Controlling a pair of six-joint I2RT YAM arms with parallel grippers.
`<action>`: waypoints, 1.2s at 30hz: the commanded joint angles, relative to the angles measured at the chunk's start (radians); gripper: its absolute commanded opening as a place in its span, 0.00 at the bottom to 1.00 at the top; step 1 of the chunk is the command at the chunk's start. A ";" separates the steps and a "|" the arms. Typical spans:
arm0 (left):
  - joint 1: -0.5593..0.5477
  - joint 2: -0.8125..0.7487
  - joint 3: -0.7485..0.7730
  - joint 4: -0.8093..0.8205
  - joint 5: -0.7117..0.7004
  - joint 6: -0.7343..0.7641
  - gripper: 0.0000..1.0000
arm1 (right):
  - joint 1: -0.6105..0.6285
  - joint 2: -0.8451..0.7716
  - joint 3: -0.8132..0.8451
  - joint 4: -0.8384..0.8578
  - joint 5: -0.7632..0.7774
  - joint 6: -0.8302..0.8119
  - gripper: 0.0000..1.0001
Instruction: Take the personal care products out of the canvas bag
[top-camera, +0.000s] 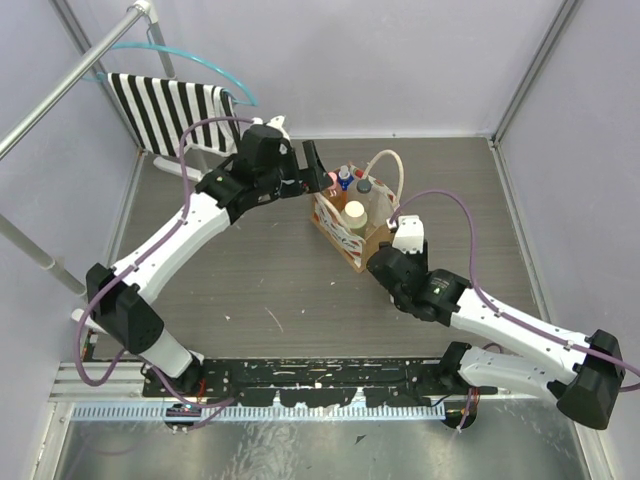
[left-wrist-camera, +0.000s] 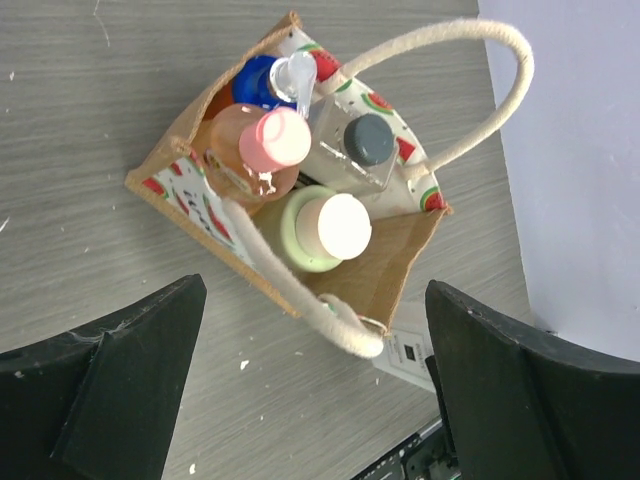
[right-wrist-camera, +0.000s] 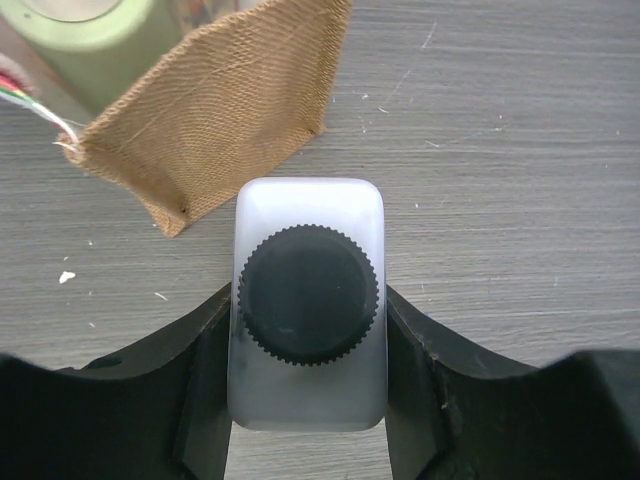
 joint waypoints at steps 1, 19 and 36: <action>-0.014 0.058 0.079 -0.028 -0.015 -0.005 0.99 | -0.025 -0.026 0.001 0.132 0.118 0.091 0.07; -0.020 0.058 0.023 -0.129 0.070 -0.043 0.00 | -0.080 -0.024 -0.112 0.145 0.090 0.153 0.24; -0.020 -0.062 0.019 -0.286 -0.133 0.012 0.00 | 0.043 -0.050 0.106 0.068 0.140 0.043 0.97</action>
